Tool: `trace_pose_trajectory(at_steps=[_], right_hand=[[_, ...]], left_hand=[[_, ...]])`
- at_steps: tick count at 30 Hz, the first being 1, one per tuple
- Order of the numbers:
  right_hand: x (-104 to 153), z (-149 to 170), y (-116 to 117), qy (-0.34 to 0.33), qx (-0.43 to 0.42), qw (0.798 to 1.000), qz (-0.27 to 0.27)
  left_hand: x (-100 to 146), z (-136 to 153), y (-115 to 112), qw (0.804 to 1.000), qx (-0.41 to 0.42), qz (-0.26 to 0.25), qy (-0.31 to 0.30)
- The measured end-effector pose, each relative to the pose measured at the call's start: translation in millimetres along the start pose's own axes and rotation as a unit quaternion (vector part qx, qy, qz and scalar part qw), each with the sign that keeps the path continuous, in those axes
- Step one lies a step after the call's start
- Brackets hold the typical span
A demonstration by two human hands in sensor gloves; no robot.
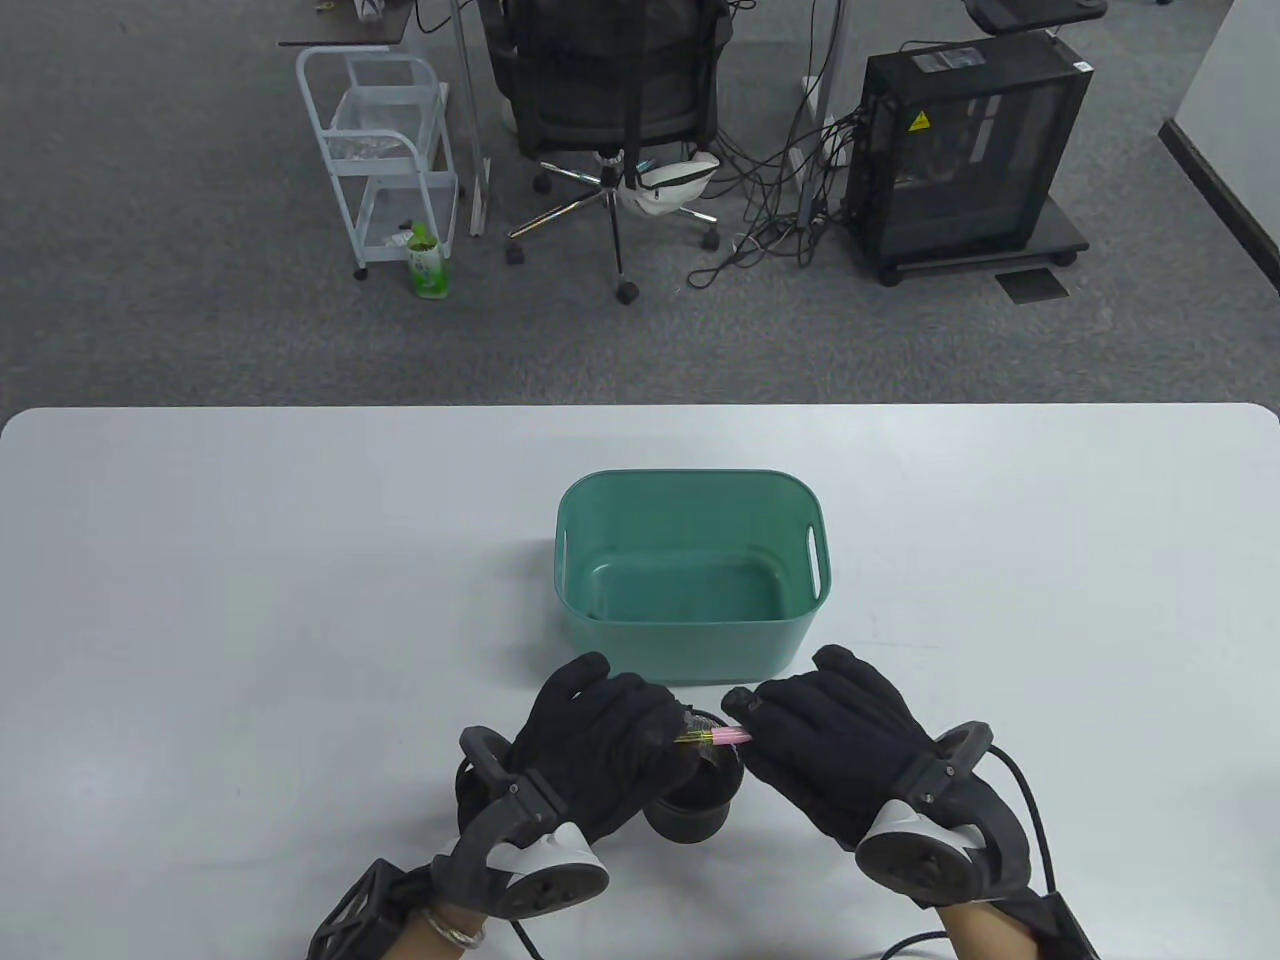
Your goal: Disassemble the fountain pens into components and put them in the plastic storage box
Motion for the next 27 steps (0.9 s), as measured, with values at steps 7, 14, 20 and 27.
trace_pose_trajectory(at_steps=[7,14,20,27], right_hand=[[0,0,0,0.0,0.001,1.0,-0.001],[0,1,-1,0.001,0.004,1.0,0.003],[0,4,-6,0.007,0.009,1.0,0.011],[1,11,-18,0.019,0.019,0.999,0.028]], left_hand=[[0,1,0,1.0,0.002,0.0,0.001],[0,4,0,1.0,0.007,0.002,0.006],[0,8,1,1.0,0.011,0.003,0.014],[0,16,3,0.999,0.021,0.0,0.027]])
Point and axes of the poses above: the tracker on the back of each hand, its own z axis roughly to the little-finger side, its own x axis roughly from the fingertips to the wrist, y = z × x, the point moved 5 cm from there along -x, roughly from the wrist to the fingertips, and after that the axes turned 13 degrees about -x, right-handed, at the moved point
